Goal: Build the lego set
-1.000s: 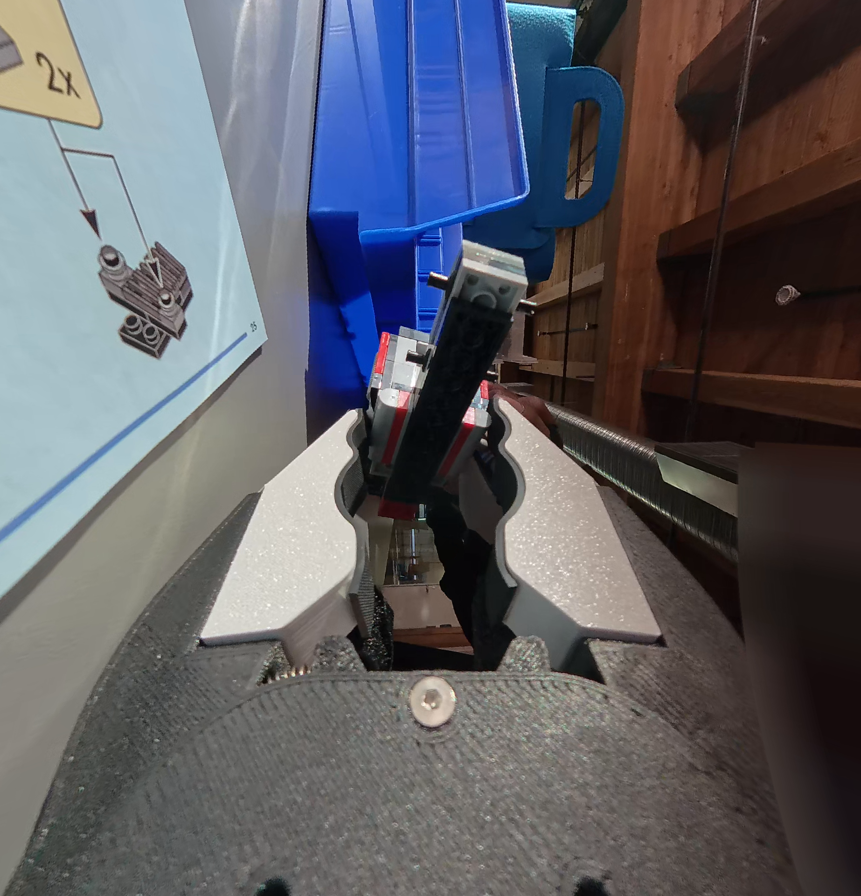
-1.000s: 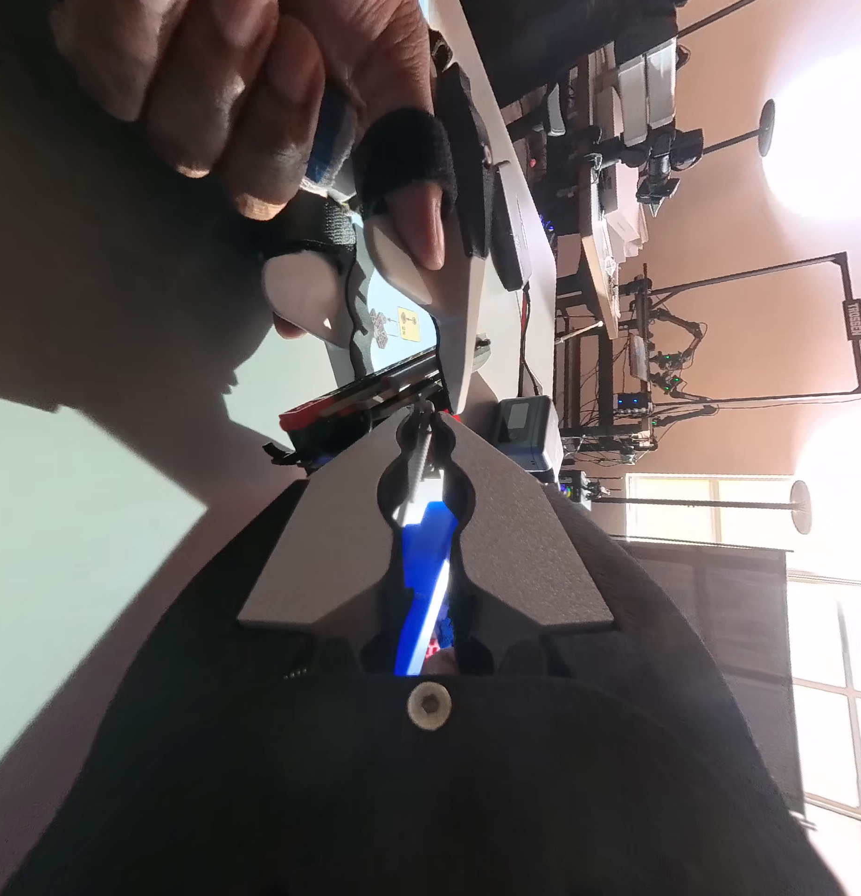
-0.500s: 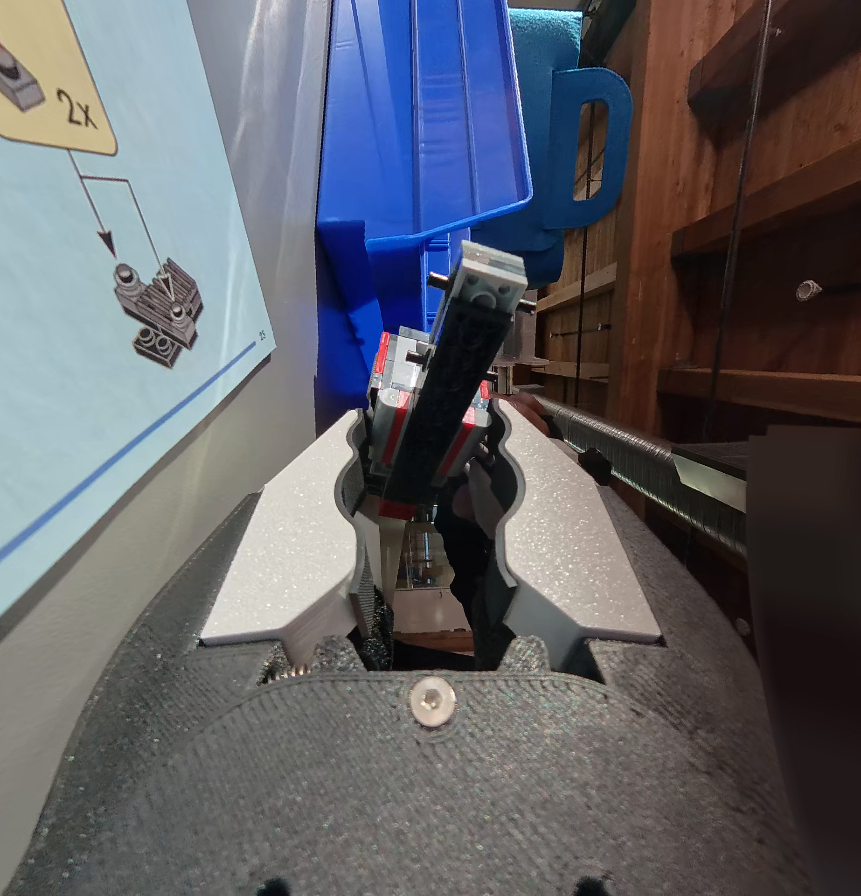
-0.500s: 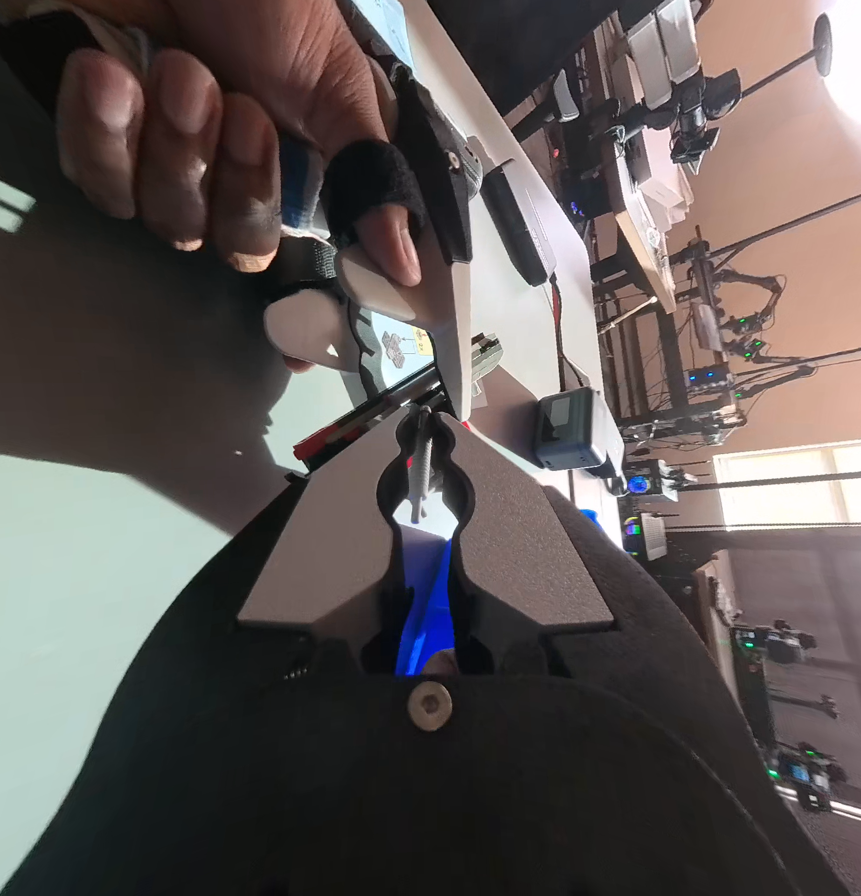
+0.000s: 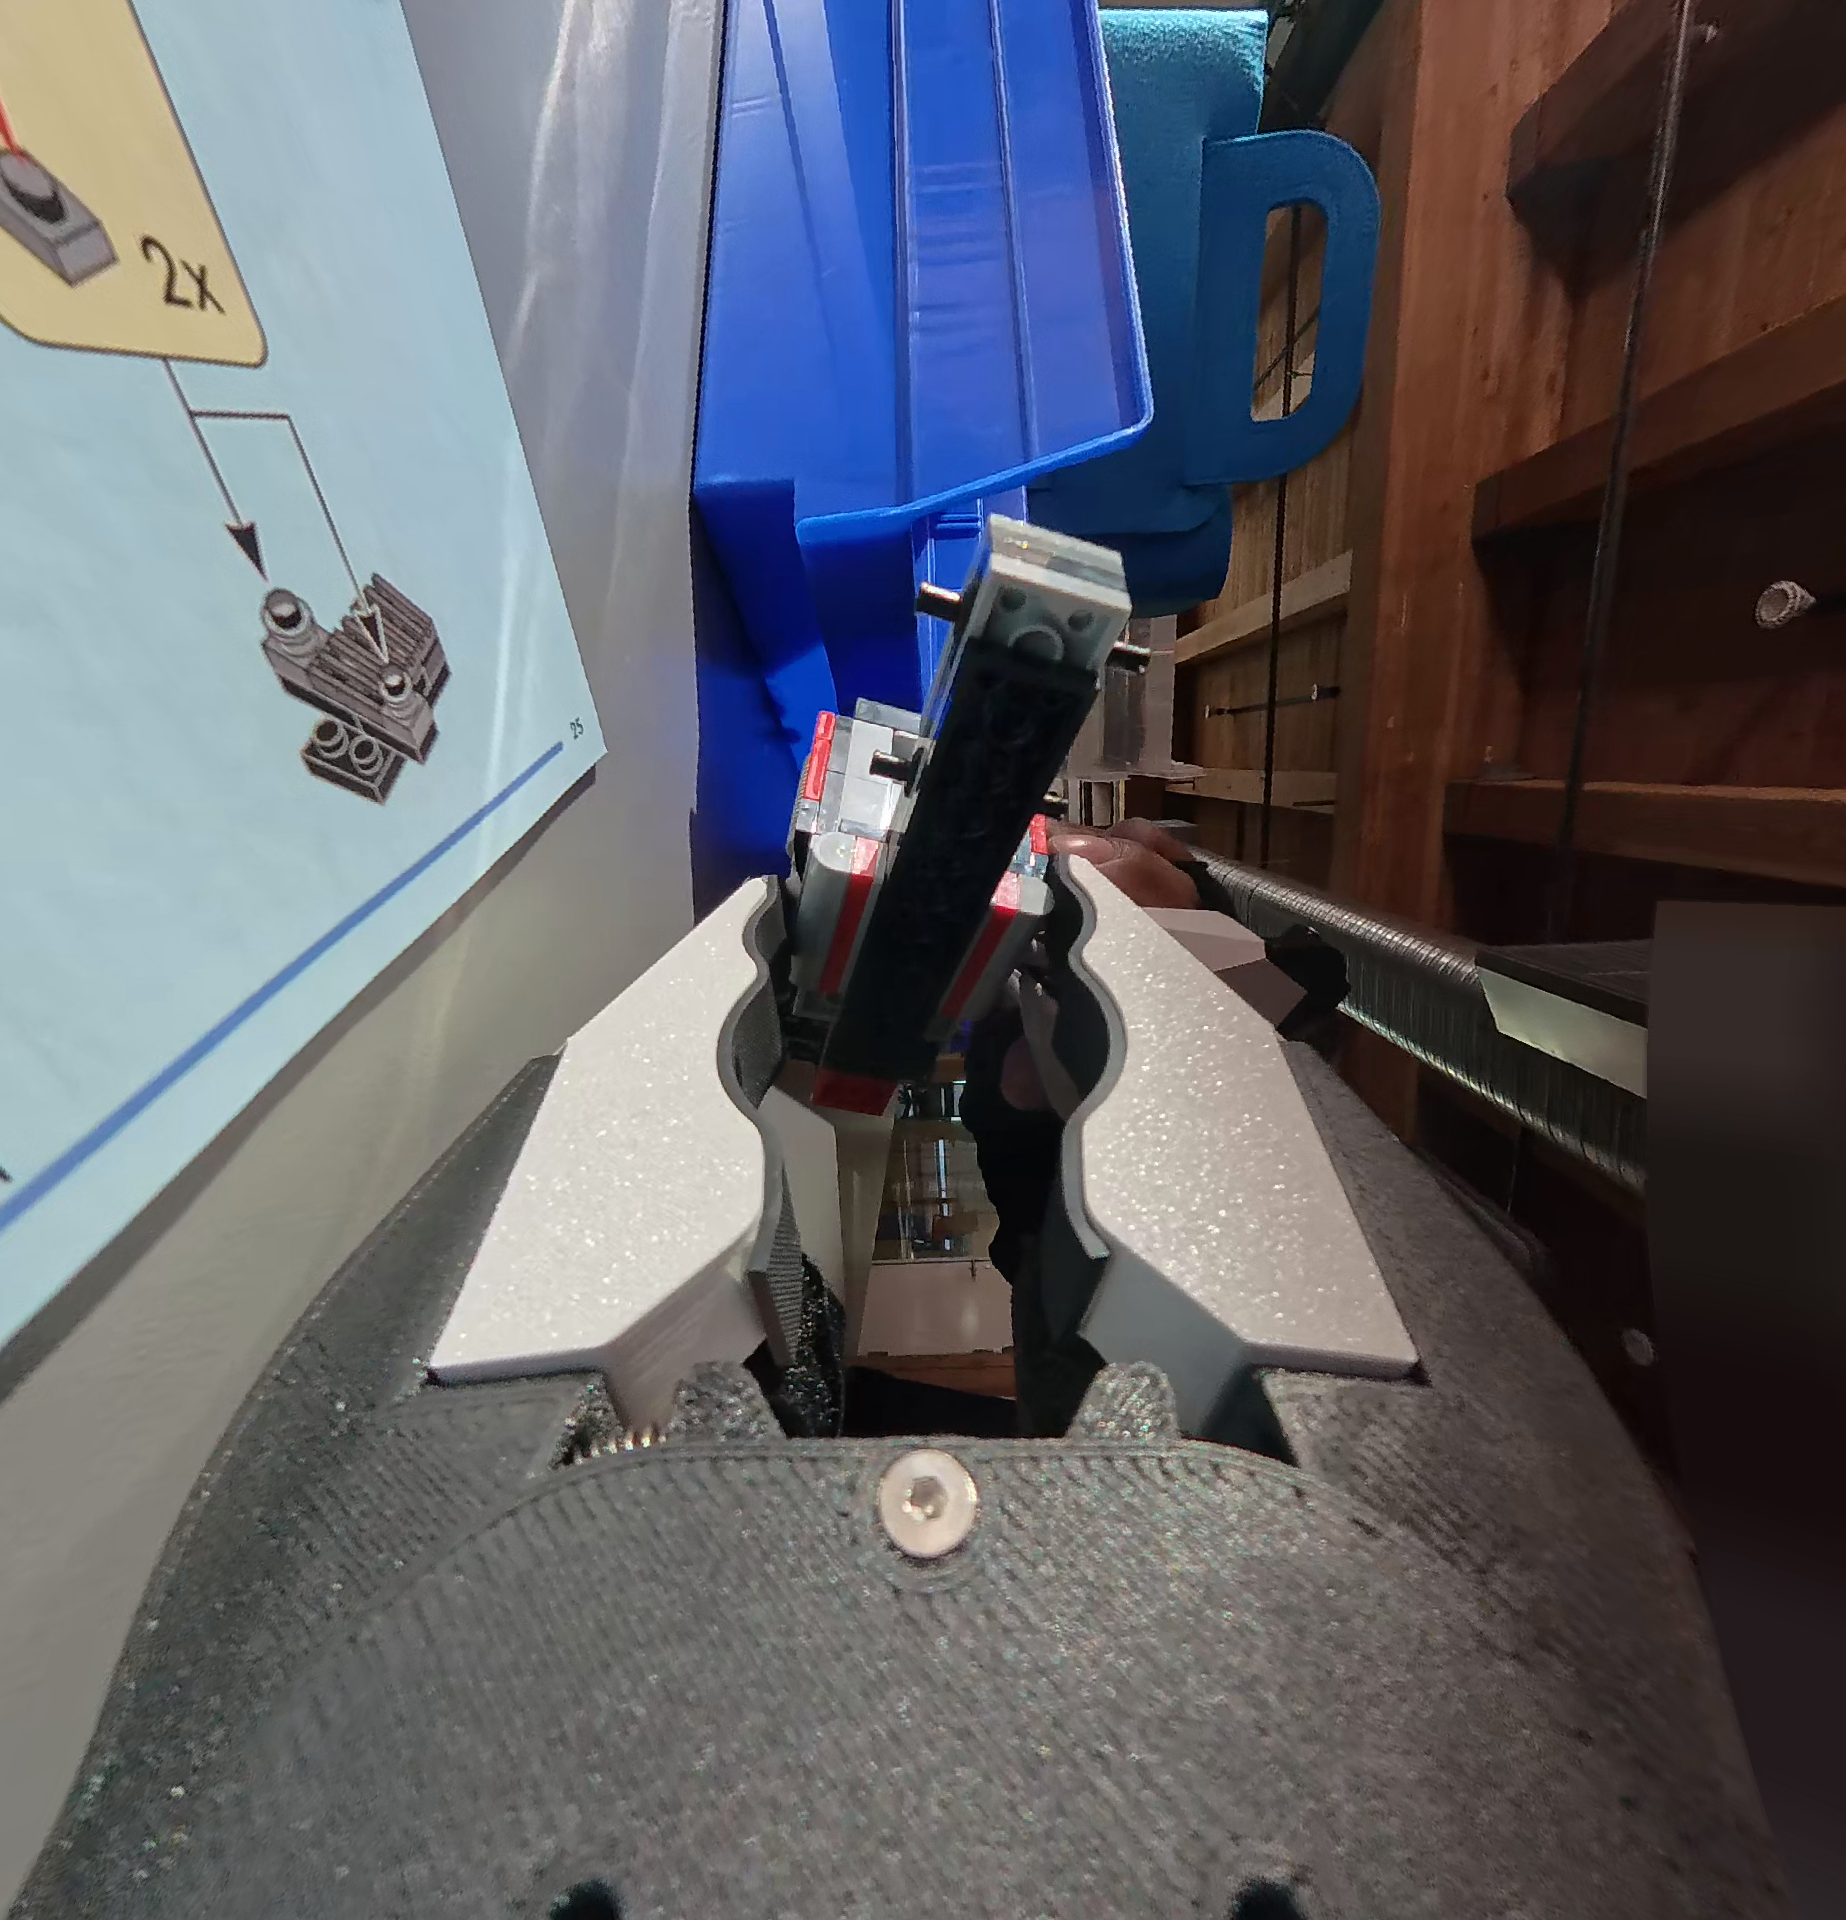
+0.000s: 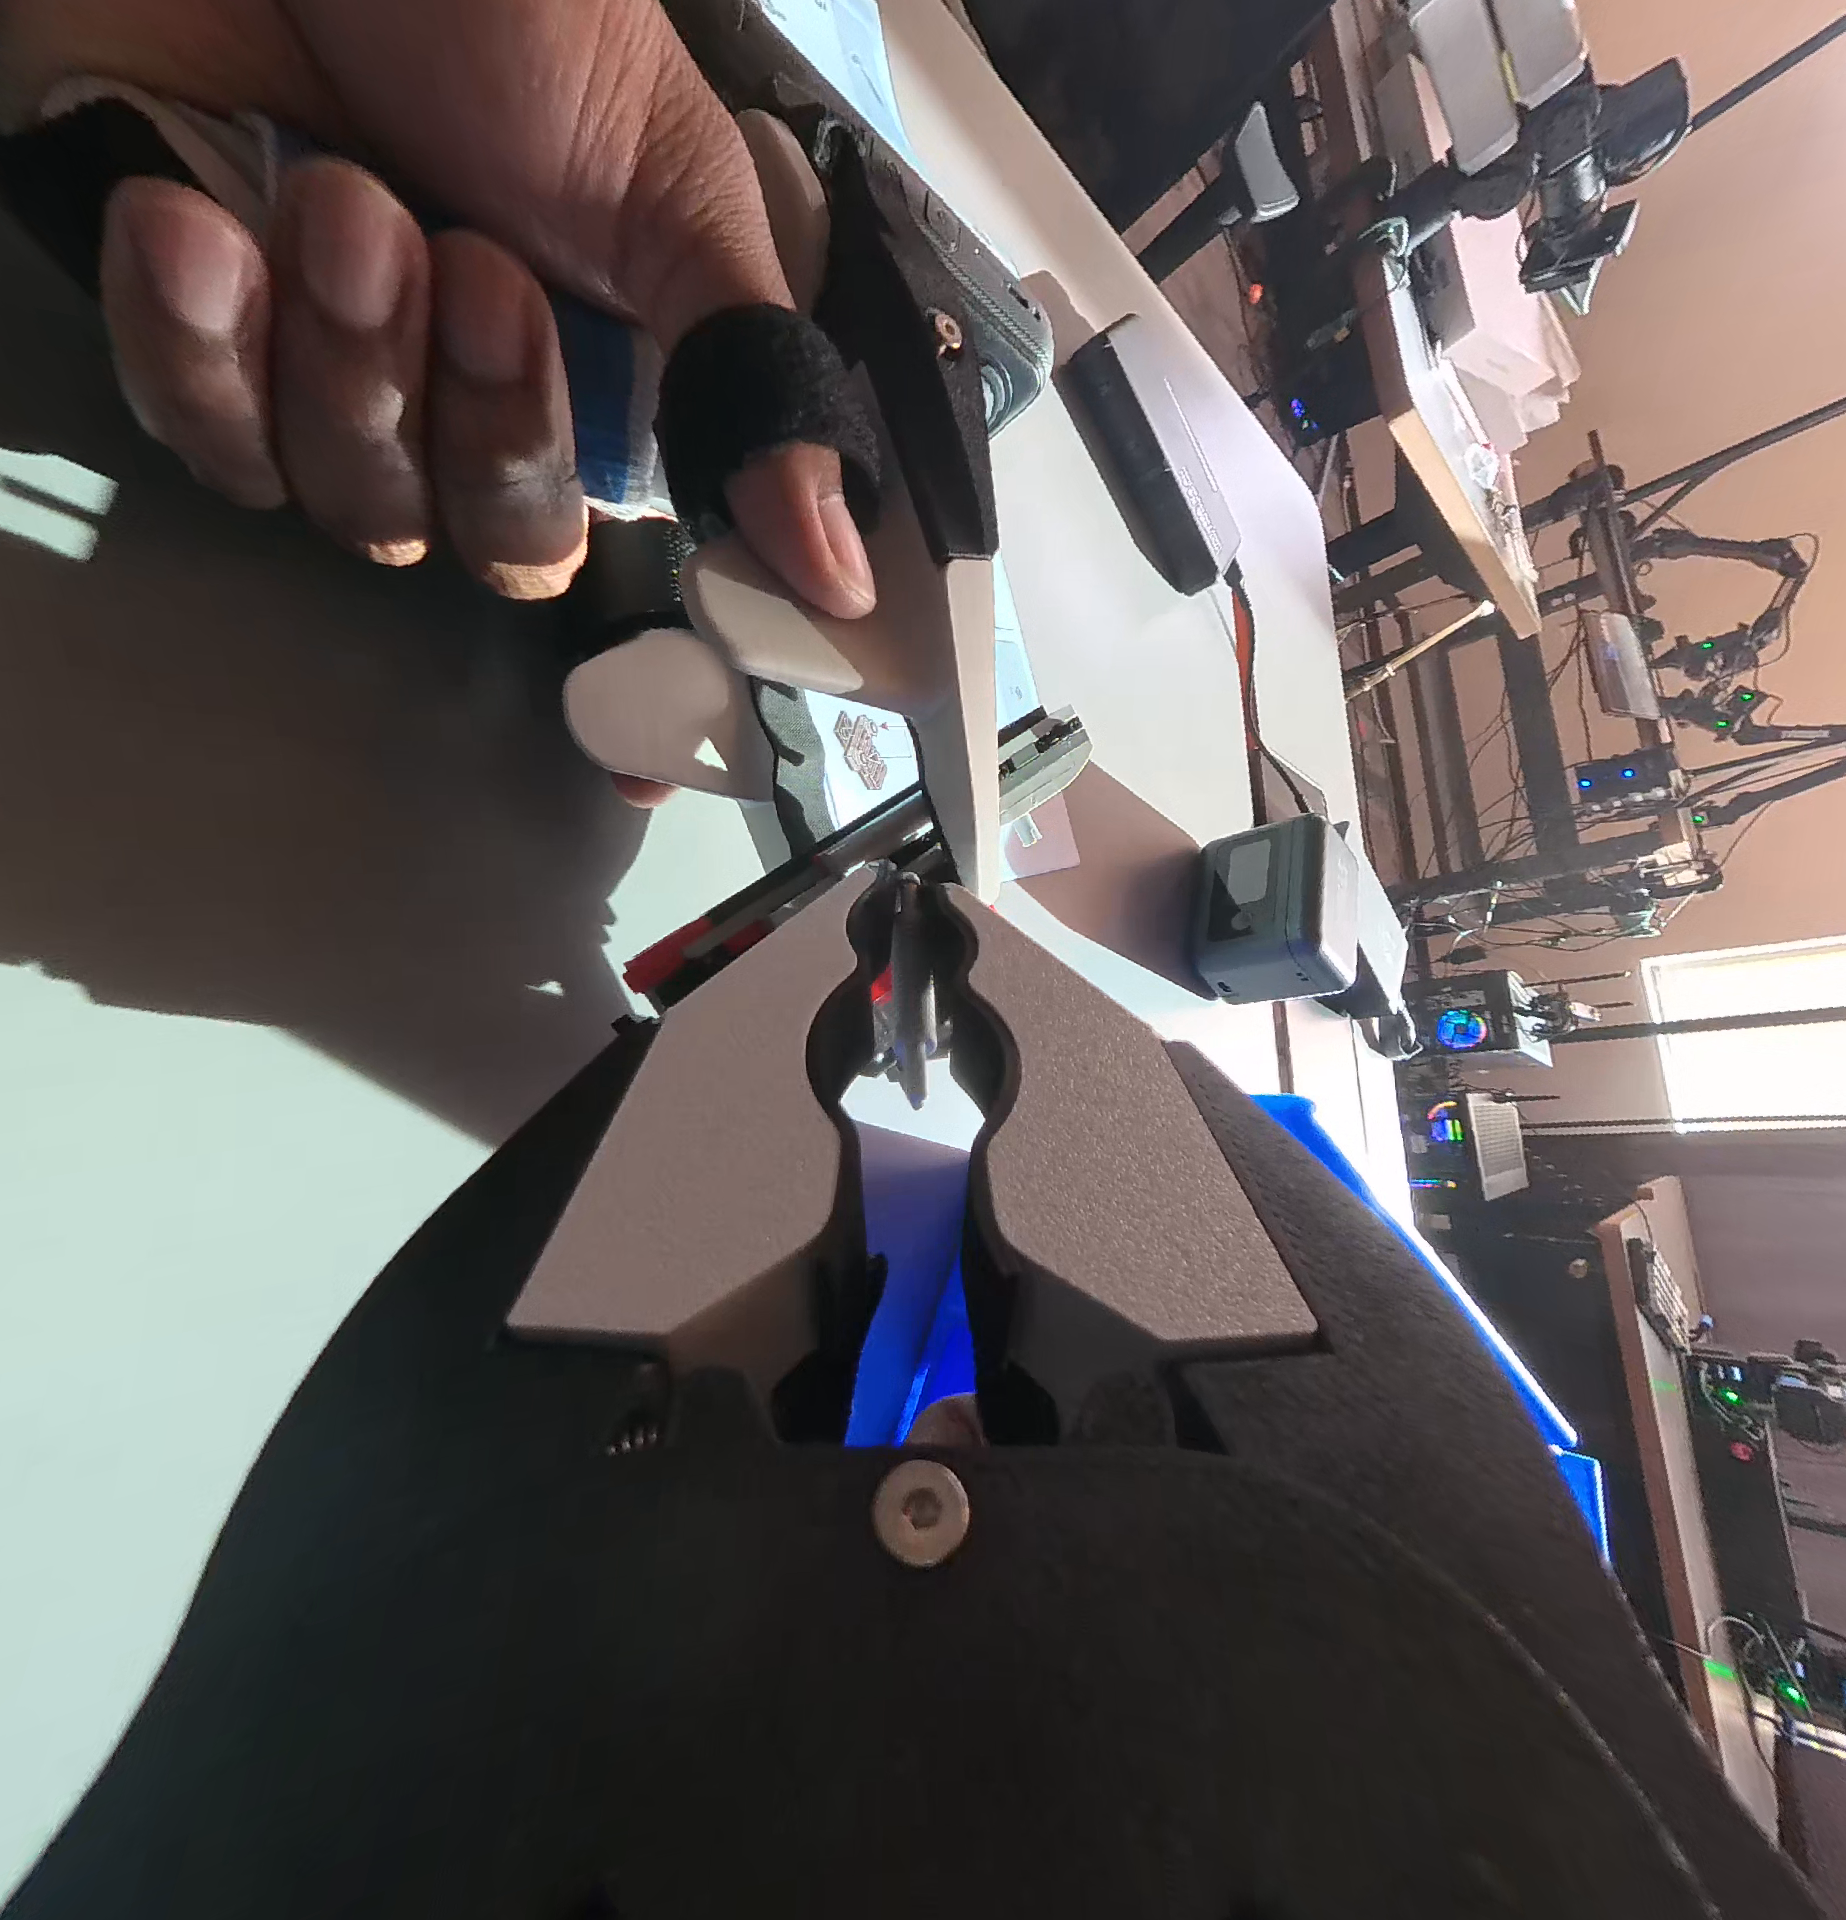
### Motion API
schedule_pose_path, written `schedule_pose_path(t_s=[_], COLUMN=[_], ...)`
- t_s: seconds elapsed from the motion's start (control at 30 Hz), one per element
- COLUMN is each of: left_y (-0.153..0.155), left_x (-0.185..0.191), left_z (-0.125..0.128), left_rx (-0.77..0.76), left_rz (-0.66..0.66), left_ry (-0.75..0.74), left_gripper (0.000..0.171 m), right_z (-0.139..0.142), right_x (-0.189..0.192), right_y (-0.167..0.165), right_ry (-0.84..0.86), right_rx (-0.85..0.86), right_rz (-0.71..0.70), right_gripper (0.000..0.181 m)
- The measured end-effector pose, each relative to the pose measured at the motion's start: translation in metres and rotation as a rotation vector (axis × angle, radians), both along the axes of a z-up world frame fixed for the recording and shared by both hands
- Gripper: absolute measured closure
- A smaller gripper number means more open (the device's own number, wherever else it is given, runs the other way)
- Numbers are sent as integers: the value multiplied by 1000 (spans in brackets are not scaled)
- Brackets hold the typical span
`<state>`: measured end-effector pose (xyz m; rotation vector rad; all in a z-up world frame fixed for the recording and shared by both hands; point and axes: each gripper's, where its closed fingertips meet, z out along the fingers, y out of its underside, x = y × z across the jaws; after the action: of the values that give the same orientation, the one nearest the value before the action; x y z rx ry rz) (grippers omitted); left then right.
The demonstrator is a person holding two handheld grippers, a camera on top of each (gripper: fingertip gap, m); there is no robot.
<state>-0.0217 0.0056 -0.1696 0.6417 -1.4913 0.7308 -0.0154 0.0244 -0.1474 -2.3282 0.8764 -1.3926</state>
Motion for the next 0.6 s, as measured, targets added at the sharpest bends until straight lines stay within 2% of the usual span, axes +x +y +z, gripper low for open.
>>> schedule_pose_path(t_s=[0.23, 0.33, 0.5, 0.6], left_y=[0, 0, 0, 0], left_x=[-1, -1, -1, 0], left_z=[-1, 0, 0, 0], left_rx=[-1, -1, -2, -3], left_rz=[-6, -5, -5, 0], left_ry=[-10, -7, -1, -3], left_gripper=[122, 121, 121, 121], right_z=[-8, -6, -7, 1], right_x=[4, 5, 5, 2], right_y=[0, 1, -3, -9], right_ry=[39, 25, 20, -15], right_rx=[9, 12, 7, 20], right_rz=[1, 5, 7, -9], right_gripper=[174, 180, 180, 179])
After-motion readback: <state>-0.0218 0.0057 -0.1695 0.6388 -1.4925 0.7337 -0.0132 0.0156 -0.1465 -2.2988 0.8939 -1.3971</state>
